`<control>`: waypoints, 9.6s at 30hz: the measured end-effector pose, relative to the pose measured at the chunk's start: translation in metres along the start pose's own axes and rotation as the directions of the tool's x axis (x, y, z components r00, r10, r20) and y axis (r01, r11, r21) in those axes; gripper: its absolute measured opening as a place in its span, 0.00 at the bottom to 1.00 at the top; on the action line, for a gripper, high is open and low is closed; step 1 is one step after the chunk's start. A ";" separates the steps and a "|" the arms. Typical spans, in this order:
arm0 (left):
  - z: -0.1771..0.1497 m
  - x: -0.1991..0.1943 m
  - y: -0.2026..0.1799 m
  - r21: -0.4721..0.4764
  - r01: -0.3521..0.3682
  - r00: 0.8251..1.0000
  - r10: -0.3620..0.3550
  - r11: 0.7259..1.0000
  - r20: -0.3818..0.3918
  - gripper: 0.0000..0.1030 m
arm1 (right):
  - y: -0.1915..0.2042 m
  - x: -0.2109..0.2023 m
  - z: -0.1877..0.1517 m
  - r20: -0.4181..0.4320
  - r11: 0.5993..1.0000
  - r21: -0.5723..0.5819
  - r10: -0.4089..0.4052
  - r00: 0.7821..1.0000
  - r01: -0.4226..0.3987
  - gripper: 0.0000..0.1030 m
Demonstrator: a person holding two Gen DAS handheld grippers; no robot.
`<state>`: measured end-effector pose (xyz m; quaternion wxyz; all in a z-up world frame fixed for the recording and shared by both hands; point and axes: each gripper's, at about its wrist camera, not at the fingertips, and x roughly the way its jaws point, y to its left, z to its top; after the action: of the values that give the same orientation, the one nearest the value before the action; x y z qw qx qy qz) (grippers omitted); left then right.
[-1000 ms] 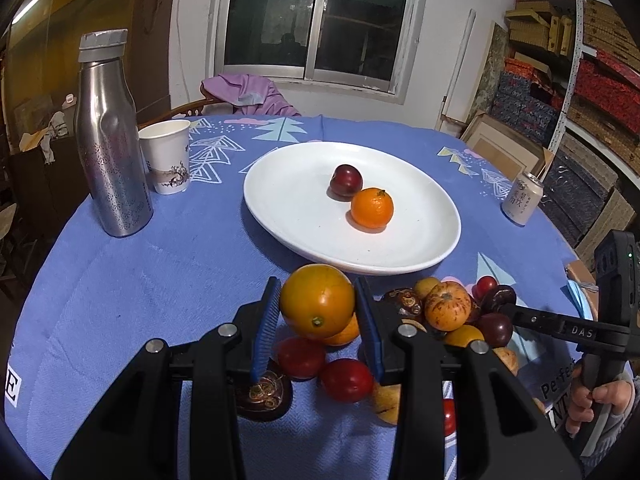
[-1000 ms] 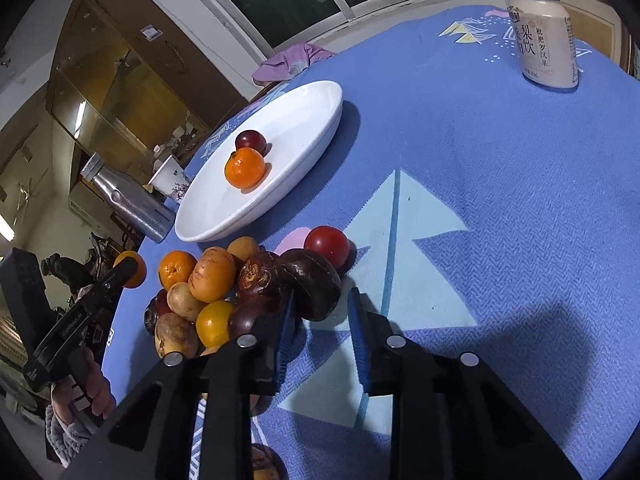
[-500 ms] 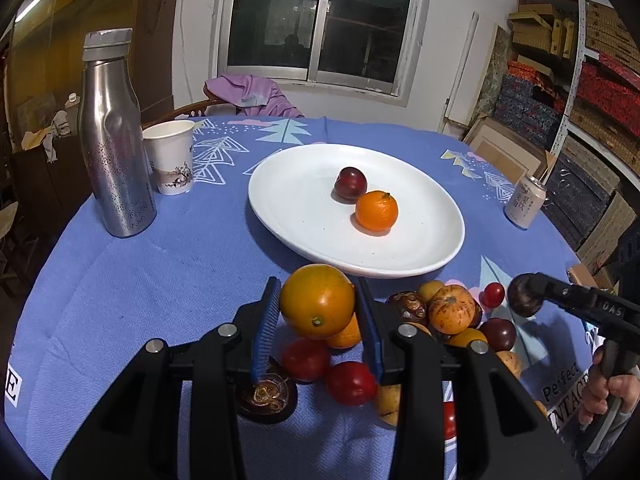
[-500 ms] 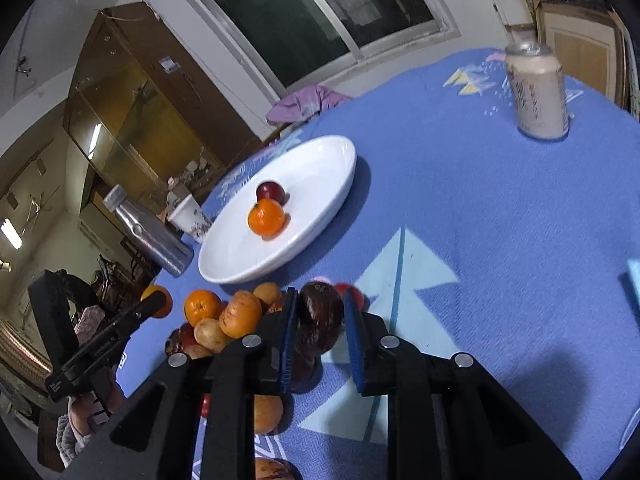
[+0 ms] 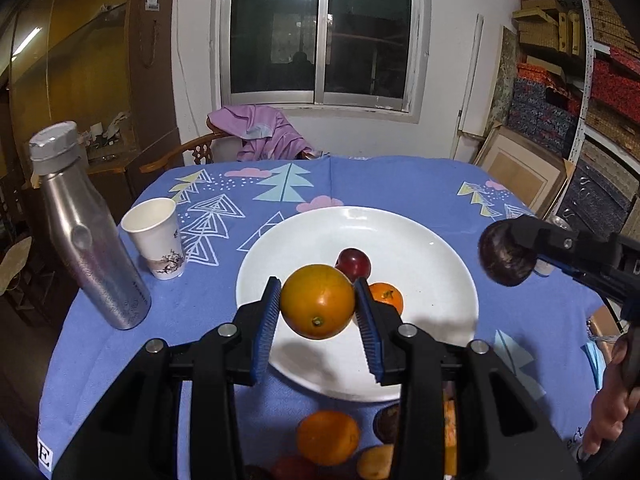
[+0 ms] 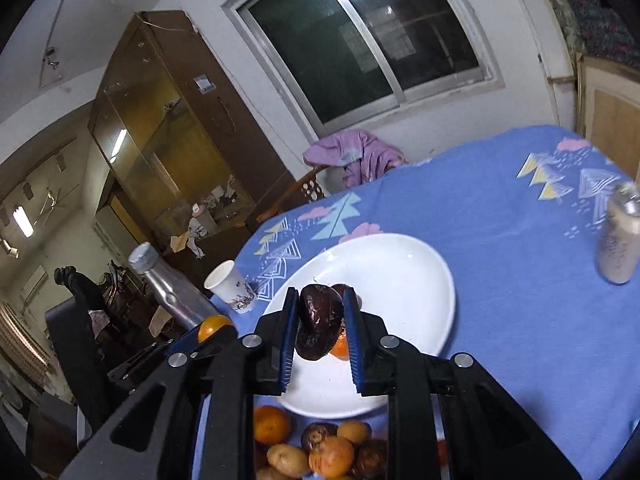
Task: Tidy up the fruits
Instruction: 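Lower both held fruits onto the white plate and open both grippers, then move the left gripper toward the dark purple mangosteen on the tablecloth, then grasp and lift the mangosteen with the left gripper while the right gripper approaches a red tomato, then place the mangosteen and the red tomato onto the white plate, opening both grippers, then move the left gripper onto the orange on the tablecloth and close it, then grasp the pale striped fruit with the right gripper while the left gripper lifts the orange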
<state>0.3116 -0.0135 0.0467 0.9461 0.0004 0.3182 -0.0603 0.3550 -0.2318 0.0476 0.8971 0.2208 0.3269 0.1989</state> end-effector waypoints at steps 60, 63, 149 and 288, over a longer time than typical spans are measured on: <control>-0.143 -0.035 0.065 -0.024 -0.151 0.964 0.142 0.988 -0.225 0.96 | -0.071 -0.102 -0.086 0.069 0.970 0.093 -0.233 0.970 0.227 0.97; -0.142 -0.032 0.066 -0.032 -0.149 0.963 0.138 0.988 -0.230 0.96 | -0.072 -0.100 -0.087 0.060 0.969 0.100 -0.232 0.971 0.225 0.97; -0.126 -0.035 0.073 -0.060 -0.069 0.988 0.060 0.996 -0.139 0.42 | -0.056 -0.062 -0.101 -0.116 0.960 -0.093 -0.273 0.955 0.263 0.83; -0.079 -0.032 0.075 -0.146 0.047 0.996 -0.057 0.988 -0.065 0.45 | 0.010 -0.008 -0.103 -0.279 0.997 -0.057 0.029 0.960 -0.047 0.70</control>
<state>0.2475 0.0674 0.0004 0.9302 -0.0741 0.3542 -0.0616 0.2783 -0.2005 -0.0142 0.8449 0.1687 0.4387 0.2554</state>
